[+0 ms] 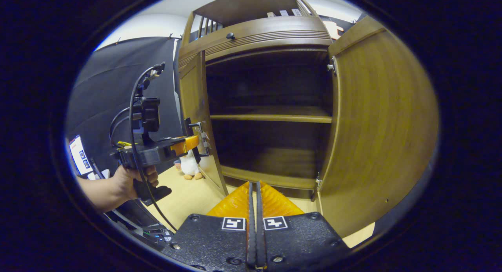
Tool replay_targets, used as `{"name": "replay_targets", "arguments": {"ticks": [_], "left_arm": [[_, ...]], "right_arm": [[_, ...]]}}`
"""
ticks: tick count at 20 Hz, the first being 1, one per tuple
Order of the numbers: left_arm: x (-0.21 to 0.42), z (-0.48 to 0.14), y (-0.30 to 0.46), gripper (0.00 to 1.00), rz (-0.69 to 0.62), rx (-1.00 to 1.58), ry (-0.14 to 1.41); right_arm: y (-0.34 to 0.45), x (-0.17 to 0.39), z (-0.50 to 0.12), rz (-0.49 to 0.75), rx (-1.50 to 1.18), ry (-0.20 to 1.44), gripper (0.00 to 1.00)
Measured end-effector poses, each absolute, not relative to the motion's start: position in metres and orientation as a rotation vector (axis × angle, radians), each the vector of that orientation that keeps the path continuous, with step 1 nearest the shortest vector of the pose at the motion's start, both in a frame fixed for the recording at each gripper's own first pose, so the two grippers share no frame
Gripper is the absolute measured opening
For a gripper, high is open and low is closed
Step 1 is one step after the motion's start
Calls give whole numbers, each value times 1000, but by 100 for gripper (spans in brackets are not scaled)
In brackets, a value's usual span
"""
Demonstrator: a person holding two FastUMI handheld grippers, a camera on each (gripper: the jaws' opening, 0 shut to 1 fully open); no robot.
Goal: Open the right door of the double-door shoe cabinet with the right hand, and open the left door with the left hand.
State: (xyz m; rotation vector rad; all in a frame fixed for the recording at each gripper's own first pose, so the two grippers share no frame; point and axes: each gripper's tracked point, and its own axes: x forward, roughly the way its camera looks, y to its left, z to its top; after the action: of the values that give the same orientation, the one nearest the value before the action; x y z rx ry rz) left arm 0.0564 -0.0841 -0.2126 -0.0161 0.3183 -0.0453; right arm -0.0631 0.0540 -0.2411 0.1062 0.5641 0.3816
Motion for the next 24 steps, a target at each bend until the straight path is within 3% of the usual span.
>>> {"name": "replay_targets", "arguments": {"ticks": [9, 10, 11, 15, 16, 24], "left_arm": [[25, -208, -43, 13, 56, 7, 307], [19, -205, -38, 12, 65, 12, 306], [13, -203, -30, 12, 76, 8, 305], [-13, -200, 11, 12, 138, -18, 311], [-19, -201, 22, 12, 151, -23, 313], [-50, -183, 95, 12, 220, -26, 296]], "right_arm": [[70, -63, -239, 442, 92, 561, 4], [73, -63, -239, 449, 90, 562, 9], [76, -63, -239, 460, 89, 563, 4], [84, -60, -237, 476, 74, 551, 0], [90, -60, -236, 480, 72, 547, 4], [121, -63, -231, 505, 50, 539, 6]]}}
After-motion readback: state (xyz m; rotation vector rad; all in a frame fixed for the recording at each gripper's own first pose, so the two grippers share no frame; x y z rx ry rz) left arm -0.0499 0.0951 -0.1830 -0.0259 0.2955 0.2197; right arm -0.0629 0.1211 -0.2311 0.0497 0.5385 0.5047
